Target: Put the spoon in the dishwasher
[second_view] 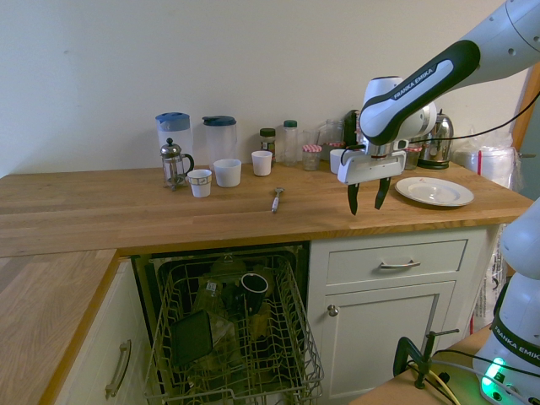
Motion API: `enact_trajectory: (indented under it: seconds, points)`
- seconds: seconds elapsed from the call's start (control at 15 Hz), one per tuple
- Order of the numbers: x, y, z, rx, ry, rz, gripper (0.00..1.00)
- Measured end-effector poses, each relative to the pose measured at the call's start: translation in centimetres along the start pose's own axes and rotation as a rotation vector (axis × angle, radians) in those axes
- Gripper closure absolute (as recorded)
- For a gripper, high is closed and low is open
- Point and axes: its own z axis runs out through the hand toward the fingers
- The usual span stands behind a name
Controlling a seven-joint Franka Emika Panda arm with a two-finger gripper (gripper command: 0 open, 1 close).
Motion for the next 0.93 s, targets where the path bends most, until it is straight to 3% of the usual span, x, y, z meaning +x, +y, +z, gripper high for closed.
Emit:
enact_trajectory:
  seconds: [0.4,0.93]
  points:
    - [0.3,-1.2,-0.8,0.008,-0.013,0.07,0.0]
    - [1.8,-14.5,-0.7,0.032,-0.022,0.298,0.0]
